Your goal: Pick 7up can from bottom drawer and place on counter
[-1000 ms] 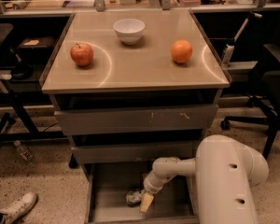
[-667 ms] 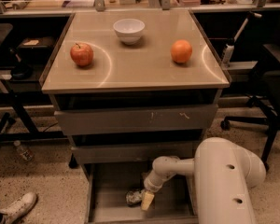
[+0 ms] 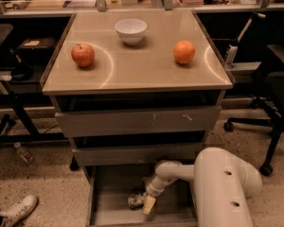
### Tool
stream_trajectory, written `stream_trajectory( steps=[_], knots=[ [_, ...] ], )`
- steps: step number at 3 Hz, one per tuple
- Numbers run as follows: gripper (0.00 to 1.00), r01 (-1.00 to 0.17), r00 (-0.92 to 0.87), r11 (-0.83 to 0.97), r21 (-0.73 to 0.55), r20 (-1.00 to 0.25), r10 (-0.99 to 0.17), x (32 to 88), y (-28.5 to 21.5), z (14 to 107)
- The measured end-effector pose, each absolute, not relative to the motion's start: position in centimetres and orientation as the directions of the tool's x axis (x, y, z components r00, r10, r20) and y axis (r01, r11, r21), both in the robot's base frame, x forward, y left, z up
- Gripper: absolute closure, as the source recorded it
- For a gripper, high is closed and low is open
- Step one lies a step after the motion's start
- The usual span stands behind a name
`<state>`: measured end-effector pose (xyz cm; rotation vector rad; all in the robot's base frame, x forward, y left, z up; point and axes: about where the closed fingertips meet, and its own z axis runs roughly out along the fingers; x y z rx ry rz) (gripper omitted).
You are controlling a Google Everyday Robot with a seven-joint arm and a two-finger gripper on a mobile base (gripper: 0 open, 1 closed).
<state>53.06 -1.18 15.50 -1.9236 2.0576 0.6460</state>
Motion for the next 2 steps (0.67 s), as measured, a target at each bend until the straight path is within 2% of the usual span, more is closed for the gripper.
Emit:
stream_trajectory(
  steps=[2],
  knots=[
    [0.0,-0.98,-0.12,0.021,0.199,-0.501,-0.857,52.3,0.1,12.1]
  ],
)
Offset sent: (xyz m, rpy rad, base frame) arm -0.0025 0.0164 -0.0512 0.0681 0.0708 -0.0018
